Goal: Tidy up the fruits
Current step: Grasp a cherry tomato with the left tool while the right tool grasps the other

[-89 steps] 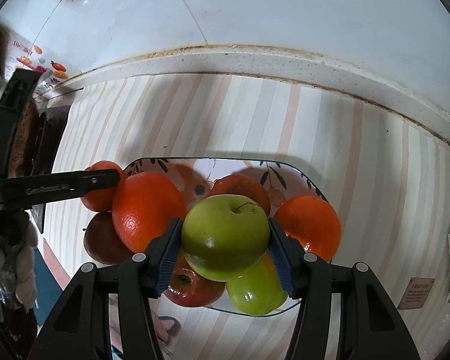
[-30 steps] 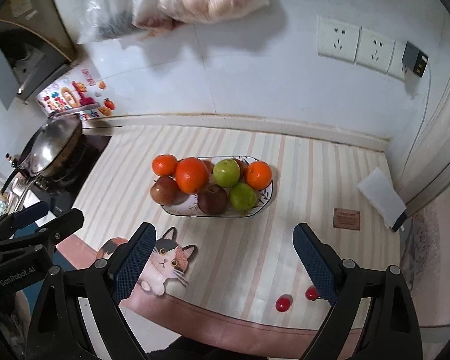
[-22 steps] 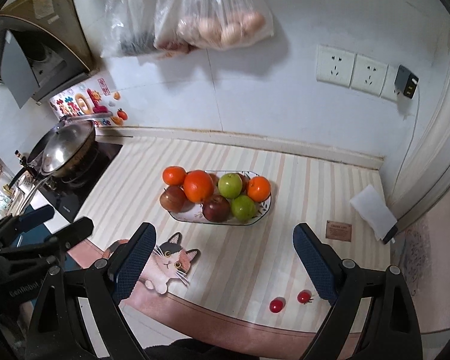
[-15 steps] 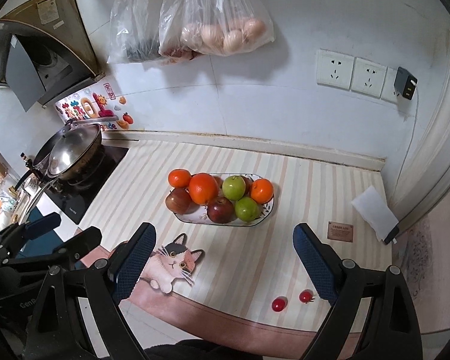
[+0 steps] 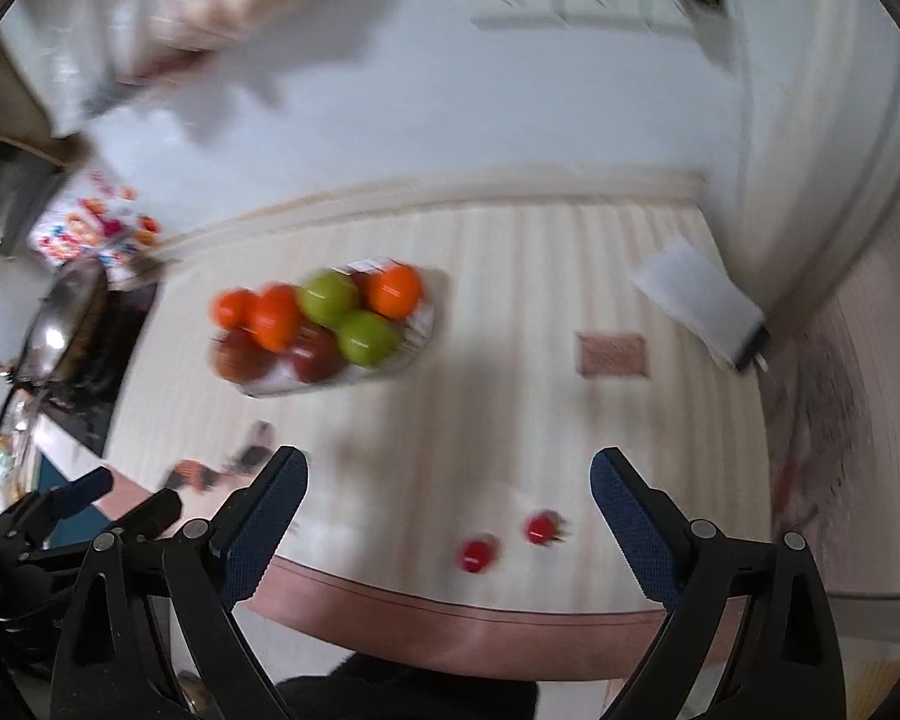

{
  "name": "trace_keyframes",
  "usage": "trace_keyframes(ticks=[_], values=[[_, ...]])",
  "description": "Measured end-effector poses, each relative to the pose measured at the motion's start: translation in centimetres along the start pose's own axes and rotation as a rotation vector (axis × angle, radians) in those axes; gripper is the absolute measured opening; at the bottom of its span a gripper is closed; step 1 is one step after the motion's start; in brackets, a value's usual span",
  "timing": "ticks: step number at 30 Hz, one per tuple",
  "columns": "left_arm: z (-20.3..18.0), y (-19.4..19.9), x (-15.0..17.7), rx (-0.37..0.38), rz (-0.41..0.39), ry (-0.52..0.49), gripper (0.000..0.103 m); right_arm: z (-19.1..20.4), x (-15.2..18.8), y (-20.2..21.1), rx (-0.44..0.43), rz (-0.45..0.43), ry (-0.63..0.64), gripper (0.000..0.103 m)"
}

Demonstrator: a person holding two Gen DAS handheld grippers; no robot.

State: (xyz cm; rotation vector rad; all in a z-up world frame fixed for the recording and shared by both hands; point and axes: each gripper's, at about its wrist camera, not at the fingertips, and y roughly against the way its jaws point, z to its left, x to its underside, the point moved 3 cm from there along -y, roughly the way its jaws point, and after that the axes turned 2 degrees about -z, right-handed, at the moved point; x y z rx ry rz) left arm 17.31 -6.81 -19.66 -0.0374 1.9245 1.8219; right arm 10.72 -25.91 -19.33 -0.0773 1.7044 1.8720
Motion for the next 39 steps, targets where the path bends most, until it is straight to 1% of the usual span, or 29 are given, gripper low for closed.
trace_keyframes(ticks=[1,2,3,4,5,7,9,11,14,16,17,18,19,22,23,24,26,28,31,35,39], values=[[-0.8,-1.3,0.1,-0.009,0.026,-0.015,0.086,-1.1,0.5,-1.4,0.008,0.023,-0.008,0.097],[-1.4,-2.4,0.3,-0.015,0.053,-0.026,0.086,-2.1,1.1,-2.9,0.017,0.055,-0.018,0.093],[-2.1,-3.7,0.5,-0.011,0.086,-0.033,0.086,-3.1,1.6,-4.3,0.012,0.089,-0.036,0.081],[-2.8,-5.0,0.7,-0.007,0.116,-0.04,0.086,-4.1,2.4,-6.1,-0.011,0.136,-0.059,0.075],[-3.6,-6.3,1.0,-0.015,0.14,-0.052,0.086,-4.5,2.8,-7.2,-0.019,0.162,-0.072,0.068],[-4.8,-8.3,1.5,-0.021,0.179,-0.08,0.086,-5.6,4.1,-9.8,-0.038,0.215,-0.095,0.065],[-5.8,-10.0,2.0,-0.01,0.22,-0.097,0.085,-6.5,5.3,-11.6,-0.051,0.246,-0.113,0.063],[-6.6,-11.0,2.6,-0.01,0.246,-0.115,0.084,-6.7,6.0,-13.0,-0.053,0.263,-0.113,0.061],[-7.3,-12.0,2.9,-0.01,0.271,-0.131,0.084,-6.7,6.9,-14.7,-0.06,0.287,-0.109,0.055],[-7.7,-12.5,3.3,-0.007,0.288,-0.134,0.084,-6.4,7.2,-15.9,-0.06,0.305,-0.101,0.049],[-7.8,-12.6,3.4,-0.002,0.296,-0.131,0.084,-6.1,7.3,-16.4,-0.059,0.313,-0.094,0.043],[-8.0,-12.7,3.5,0.001,0.303,-0.13,0.084,-5.8,7.5,-16.8,-0.062,0.321,-0.082,0.034],[-8.2,-12.8,3.6,0.005,0.306,-0.131,0.084,-5.6,7.7,-16.9,-0.051,0.321,-0.069,0.029],[-9.3,-13.0,3.7,0.037,0.312,-0.137,0.082,-6.0,7.9,-16.6,-0.042,0.295,-0.064,0.029],[-9.7,-13.0,3.7,0.044,0.314,-0.144,0.077,-6.3,7.9,-16.3,-0.045,0.288,-0.076,0.029],[-10.5,-13.2,3.8,0.058,0.318,-0.16,0.075,-6.8,7.9,-16.0,-0.048,0.282,-0.094,0.029],[-11.6,-13.5,4.1,0.074,0.328,-0.18,0.068,-8.0,7.9,-15.3,-0.038,0.273,-0.114,0.029],[-12.9,-14.0,4.4,0.094,0.343,-0.201,0.064,-9.2,8.2,-14.7,-0.028,0.271,-0.137,0.029],[-14.4,-14.6,4.9,0.111,0.358,-0.228,0.062,-10.7,8.7,-14.3,-0.006,0.274,-0.156,0.029],[-16.1,-15.3,5.4,0.139,0.373,-0.256,0.045,-11.8,9.4,-14.4,0.01,0.288,-0.175,0.029],[-17.5,-15.8,5.5,0.156,0.372,-0.275,0.036,-12.3,9.9,-14.4,0.015,0.29,-0.195,0.029]])
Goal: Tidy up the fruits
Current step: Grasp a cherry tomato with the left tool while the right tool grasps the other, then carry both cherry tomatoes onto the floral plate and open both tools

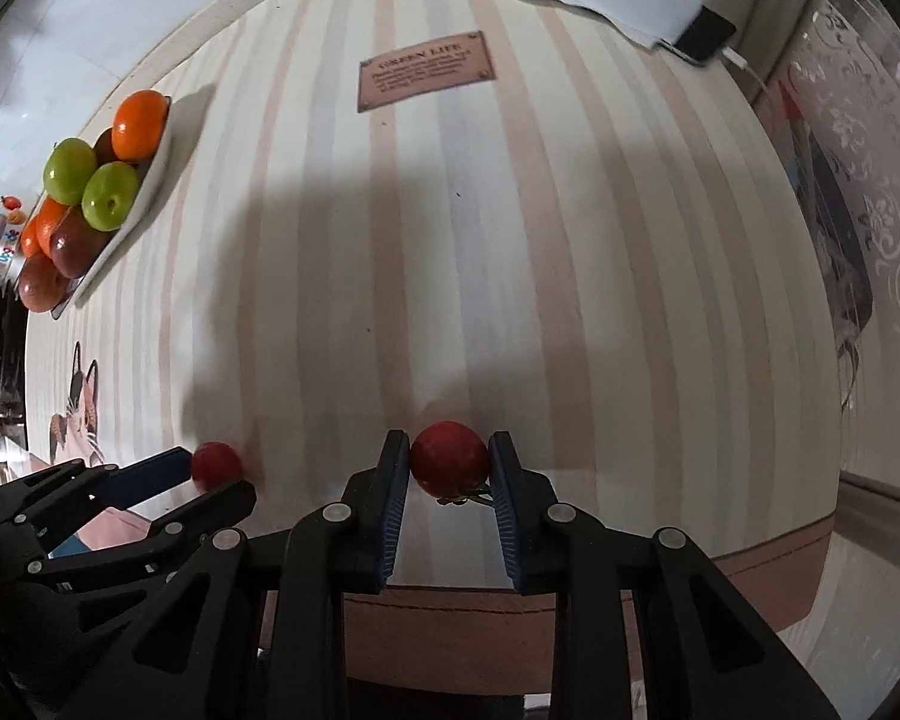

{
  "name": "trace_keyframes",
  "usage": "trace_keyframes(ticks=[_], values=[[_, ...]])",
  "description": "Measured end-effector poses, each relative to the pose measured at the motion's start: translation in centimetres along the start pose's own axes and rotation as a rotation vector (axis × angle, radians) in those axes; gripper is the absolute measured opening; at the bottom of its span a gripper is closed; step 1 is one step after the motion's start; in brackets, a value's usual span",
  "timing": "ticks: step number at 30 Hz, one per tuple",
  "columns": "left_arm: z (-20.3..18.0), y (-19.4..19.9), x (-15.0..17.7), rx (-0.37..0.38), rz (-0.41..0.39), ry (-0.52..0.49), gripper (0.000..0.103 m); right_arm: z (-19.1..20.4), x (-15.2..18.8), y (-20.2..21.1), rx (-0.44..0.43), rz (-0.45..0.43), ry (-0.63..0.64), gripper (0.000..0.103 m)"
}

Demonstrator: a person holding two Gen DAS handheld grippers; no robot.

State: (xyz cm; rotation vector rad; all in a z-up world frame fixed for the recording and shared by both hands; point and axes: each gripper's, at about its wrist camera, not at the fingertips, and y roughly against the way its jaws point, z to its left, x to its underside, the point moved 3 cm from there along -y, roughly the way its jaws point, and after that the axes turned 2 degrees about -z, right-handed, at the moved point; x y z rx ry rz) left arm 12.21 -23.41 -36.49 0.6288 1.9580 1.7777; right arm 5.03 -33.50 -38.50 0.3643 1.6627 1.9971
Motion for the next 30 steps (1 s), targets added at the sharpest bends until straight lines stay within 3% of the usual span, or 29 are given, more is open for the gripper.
trace_keyframes(ticks=[5,12,17,24,30], values=[[-1.2,-0.5,-0.4,-0.003,-0.01,-0.018,0.026,-0.1,0.0,0.1,0.003,-0.002,-0.005,0.029],[-2.0,-0.6,-1.0,0.013,-0.02,-0.034,0.025,0.0,-0.1,0.4,0.01,-0.01,-0.003,0.029],[-1.1,1.8,-0.1,0.031,-0.05,-0.034,0.024,0.5,-0.3,1.5,0.008,-0.032,0.002,0.029],[1.9,4.9,-0.2,0.067,-0.105,0.015,0.025,2.2,-1.4,3.5,-0.024,-0.071,0.021,0.029],[7.0,9.7,0.5,0.117,-0.181,0.145,0.025,6.7,-2.8,4.8,-0.1,-0.105,0.081,0.029]])
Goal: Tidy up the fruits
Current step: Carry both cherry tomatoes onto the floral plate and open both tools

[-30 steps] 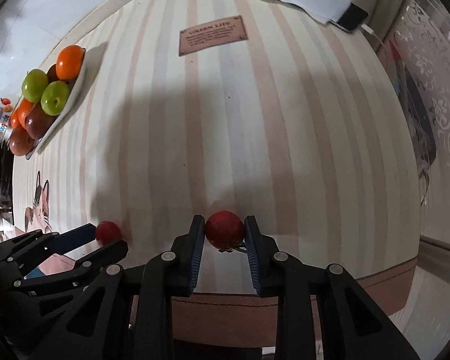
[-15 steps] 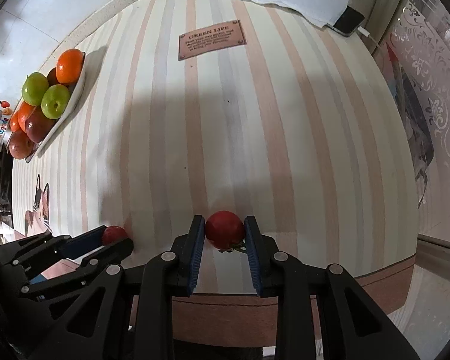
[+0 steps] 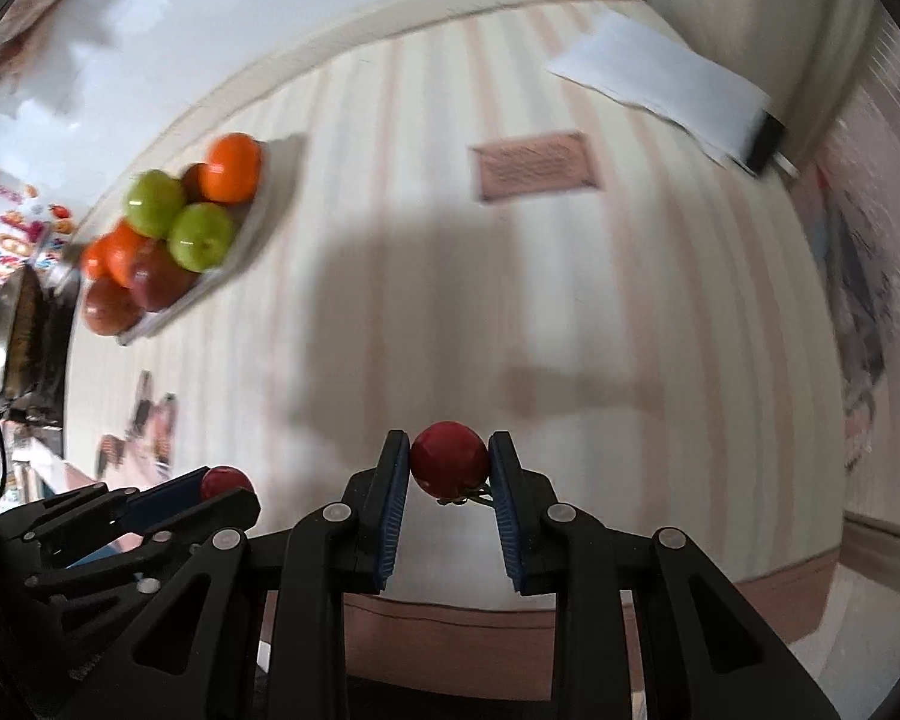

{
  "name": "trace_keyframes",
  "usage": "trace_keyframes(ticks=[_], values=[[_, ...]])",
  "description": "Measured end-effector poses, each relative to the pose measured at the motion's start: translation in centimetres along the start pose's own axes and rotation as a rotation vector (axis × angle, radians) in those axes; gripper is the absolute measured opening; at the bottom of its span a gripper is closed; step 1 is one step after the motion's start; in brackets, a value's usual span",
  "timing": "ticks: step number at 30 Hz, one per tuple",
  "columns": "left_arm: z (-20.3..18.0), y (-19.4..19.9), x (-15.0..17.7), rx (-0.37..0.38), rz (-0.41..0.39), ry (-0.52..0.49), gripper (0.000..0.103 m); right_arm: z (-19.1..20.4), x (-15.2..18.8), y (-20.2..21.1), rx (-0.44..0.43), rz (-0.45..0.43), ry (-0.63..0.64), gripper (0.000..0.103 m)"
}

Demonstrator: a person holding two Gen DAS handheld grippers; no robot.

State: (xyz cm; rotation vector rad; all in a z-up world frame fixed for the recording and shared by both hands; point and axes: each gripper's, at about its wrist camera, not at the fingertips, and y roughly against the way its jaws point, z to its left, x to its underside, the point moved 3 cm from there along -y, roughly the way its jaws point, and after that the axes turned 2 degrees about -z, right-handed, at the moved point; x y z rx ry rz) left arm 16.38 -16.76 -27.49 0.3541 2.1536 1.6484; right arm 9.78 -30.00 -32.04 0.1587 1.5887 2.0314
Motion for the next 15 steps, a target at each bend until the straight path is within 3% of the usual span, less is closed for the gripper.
trace_keyframes(ticks=[10,15], values=[[11.8,6.2,-3.5,-0.039,-0.132,0.214,0.025,12.8,-3.1,-2.9,-0.202,-0.042,0.168,0.029],[17.8,5.4,-6.3,0.014,-0.093,0.328,0.025,18.9,-4.0,-6.0,-0.285,-0.088,0.218,0.029]])
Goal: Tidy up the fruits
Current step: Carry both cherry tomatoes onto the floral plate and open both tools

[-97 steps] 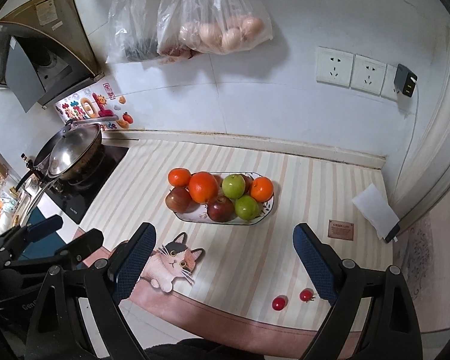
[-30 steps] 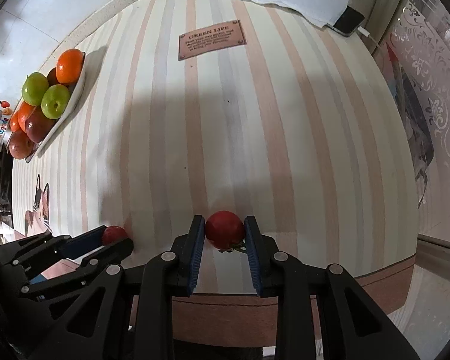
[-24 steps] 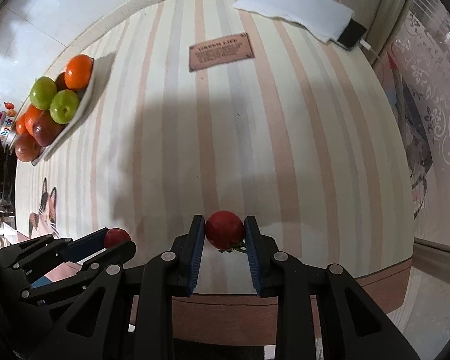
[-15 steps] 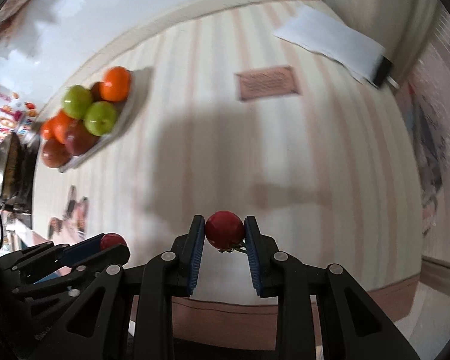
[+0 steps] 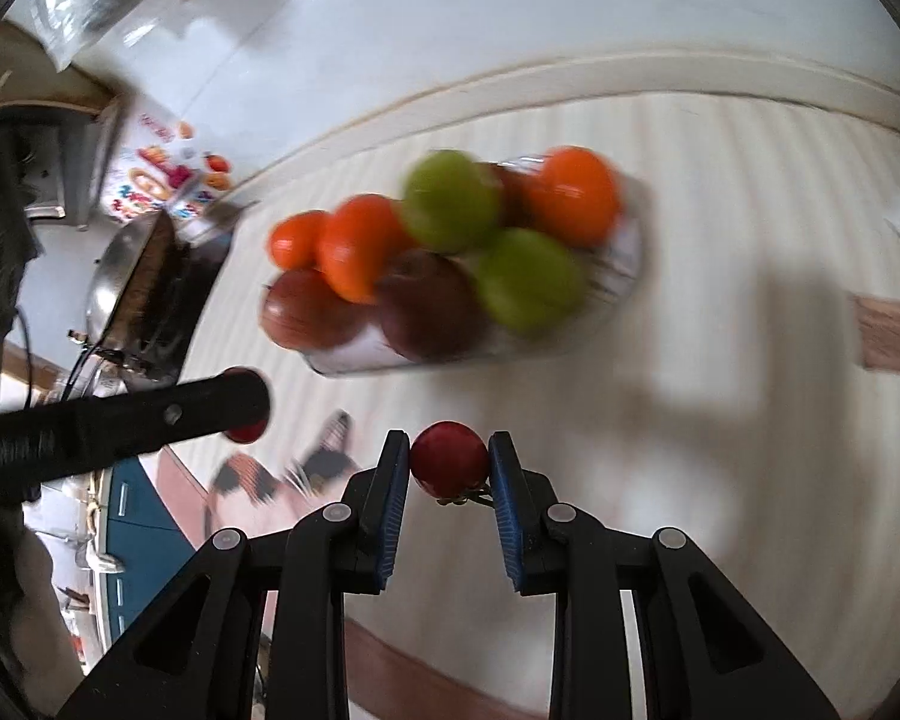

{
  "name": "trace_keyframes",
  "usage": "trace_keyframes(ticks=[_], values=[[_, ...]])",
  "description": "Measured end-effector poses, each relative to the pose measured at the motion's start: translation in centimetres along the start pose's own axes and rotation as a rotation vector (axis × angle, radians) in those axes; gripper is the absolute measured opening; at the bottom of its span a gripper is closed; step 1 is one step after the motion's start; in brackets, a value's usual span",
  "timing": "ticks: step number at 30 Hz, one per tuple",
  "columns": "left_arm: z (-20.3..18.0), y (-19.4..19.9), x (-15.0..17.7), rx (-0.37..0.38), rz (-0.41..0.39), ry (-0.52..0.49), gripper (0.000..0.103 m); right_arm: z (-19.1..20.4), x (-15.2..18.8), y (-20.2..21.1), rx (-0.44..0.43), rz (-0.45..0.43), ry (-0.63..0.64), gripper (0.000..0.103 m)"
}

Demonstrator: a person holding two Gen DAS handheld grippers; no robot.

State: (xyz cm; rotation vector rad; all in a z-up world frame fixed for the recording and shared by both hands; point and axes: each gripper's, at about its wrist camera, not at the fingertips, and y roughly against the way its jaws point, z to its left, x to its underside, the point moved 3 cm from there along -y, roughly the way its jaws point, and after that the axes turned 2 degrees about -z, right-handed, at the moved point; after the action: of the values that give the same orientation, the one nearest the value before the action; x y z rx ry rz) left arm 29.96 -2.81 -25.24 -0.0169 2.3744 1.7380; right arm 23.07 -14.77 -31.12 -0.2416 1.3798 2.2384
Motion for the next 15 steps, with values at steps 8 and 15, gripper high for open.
trace_keyframes(ticks=[8,15], values=[[3.5,-2.2,-4.3,-0.003,0.047,0.052,0.025,3.6,-1.6,-6.0,-0.043,-0.003,0.024,0.029],[3.8,-3.5,-5.4,-0.063,0.069,0.031,0.026,4.4,-2.8,-9.0,-0.051,0.006,0.01,0.038]])
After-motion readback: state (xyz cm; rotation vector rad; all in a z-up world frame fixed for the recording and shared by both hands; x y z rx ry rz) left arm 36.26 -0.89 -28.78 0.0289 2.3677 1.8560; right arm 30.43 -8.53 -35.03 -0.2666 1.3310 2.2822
